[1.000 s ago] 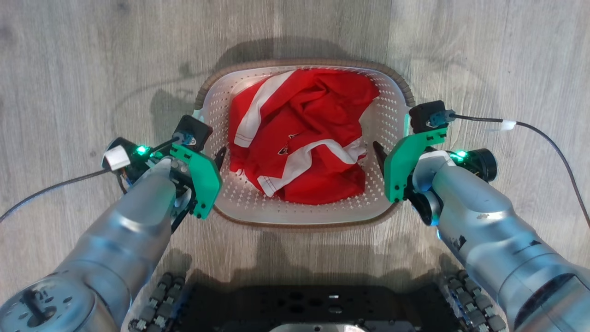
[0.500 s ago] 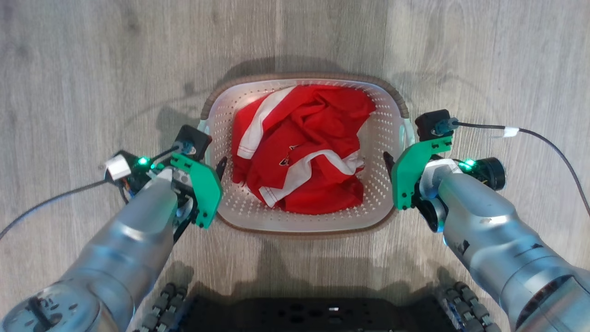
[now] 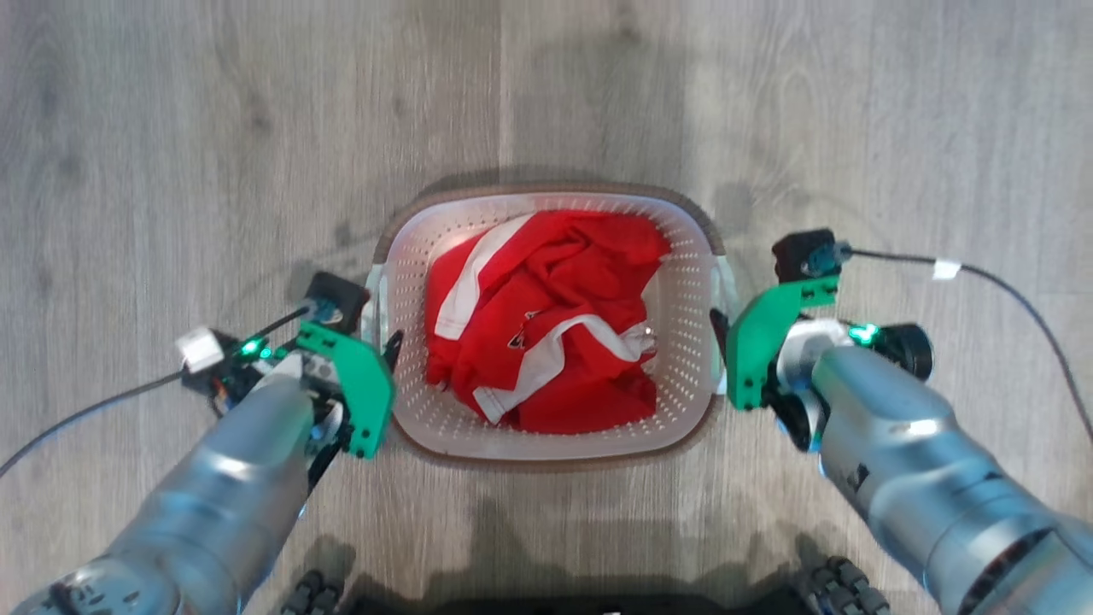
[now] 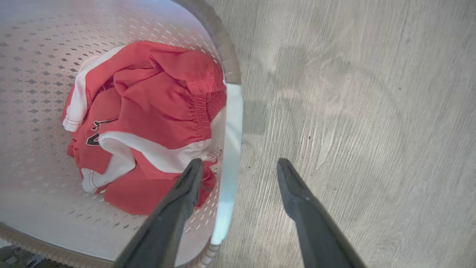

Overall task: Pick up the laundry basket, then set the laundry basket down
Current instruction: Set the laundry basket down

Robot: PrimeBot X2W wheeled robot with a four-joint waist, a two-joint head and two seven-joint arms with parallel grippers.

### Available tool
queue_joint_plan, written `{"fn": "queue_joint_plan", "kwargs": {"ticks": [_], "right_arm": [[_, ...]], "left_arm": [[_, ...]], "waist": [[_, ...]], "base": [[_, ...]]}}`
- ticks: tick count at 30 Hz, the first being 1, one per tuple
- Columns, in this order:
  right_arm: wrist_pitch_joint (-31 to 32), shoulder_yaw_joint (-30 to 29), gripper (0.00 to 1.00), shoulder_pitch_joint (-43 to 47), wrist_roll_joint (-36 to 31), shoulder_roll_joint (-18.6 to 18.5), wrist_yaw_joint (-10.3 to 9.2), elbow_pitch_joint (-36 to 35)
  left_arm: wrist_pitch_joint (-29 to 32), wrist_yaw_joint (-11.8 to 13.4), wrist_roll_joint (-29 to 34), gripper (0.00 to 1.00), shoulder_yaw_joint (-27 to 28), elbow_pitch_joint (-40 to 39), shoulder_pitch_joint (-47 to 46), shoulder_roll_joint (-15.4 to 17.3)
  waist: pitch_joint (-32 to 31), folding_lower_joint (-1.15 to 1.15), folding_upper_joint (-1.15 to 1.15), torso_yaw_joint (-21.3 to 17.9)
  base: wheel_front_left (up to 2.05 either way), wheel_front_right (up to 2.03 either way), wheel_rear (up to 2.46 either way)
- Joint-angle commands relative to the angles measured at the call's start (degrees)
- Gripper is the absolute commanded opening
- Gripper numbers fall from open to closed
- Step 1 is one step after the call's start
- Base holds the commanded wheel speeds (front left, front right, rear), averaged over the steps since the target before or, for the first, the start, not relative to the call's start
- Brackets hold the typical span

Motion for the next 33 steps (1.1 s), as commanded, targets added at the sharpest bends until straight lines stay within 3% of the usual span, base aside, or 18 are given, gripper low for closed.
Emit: {"fn": "queue_joint_plan", "kwargs": {"ticks": [1, 9, 18, 21, 25, 27, 28, 33], "right_arm": [[-0.5, 1.1, 1.00, 4.1, 0.6, 1.2, 0.39, -0.7], [-5.6, 1.8, 1.00, 5.9, 2.7, 1.2, 0.39, -4.5], [-14.2, -1.5, 1.00, 5.7, 3.6, 1.2, 0.39, -8.4], [-14.4, -7.2, 1.00, 5.0, 0.3, 1.2, 0.39, -12.2], [-14.4, -18.7, 1.00, 8.2, -9.4, 1.2, 0.39, -21.2], [-14.4, -24.1, 1.00, 11.7, -14.5, 1.2, 0.39, -27.1], [-14.4, -24.1, 1.00, 11.7, -14.5, 1.2, 0.39, -27.1], [-14.4, -31.3, 1.00, 20.4, -21.3, 1.2, 0.39, -41.3]], "left_arm": [[-0.8, -0.3, -1.1, 1.00, 1.2, 0.4, 2.1, 2.2], [-2.7, 2.6, -1.3, 1.00, 3.0, 0.1, 4.0, 4.2], [-2.8, 14.5, 6.7, 1.00, 18.3, -22.8, 9.0, 12.6], [-2.8, 18.1, 11.3, 1.00, 24.7, -32.3, 12.9, 15.0], [-2.8, 21.4, 17.6, 1.00, 33.5, -45.0, 19.2, 16.8], [-2.8, 22.2, 20.6, 1.00, 37.7, -51.0, 22.3, 16.9], [-2.8, 22.2, 20.6, 1.00, 37.7, -51.0, 22.3, 16.9], [-2.8, 22.5, 28.4, 1.00, 46.3, -63.7, 29.5, 16.0]], "waist": [[-2.1, 0.00, 0.00, -0.9], [-9.3, 0.00, 0.00, -3.2], [-19.8, 0.00, 0.00, -5.3], [-22.1, 0.00, 0.00, -5.9], [-24.9, 0.00, 0.00, -6.4], [-26.1, 0.00, 0.00, -6.4], [-26.1, 0.00, 0.00, -6.4], [-28.4, 0.00, 0.00, -6.2]], "base": [[0.00, 0.00, 0.00], [0.00, 0.00, 0.00], [0.00, 0.00, 0.00], [0.00, 0.00, 0.00], [0.00, 0.00, 0.00], [0.00, 0.00, 0.00], [0.00, 0.00, 0.00], [0.00, 0.00, 0.00]]}}
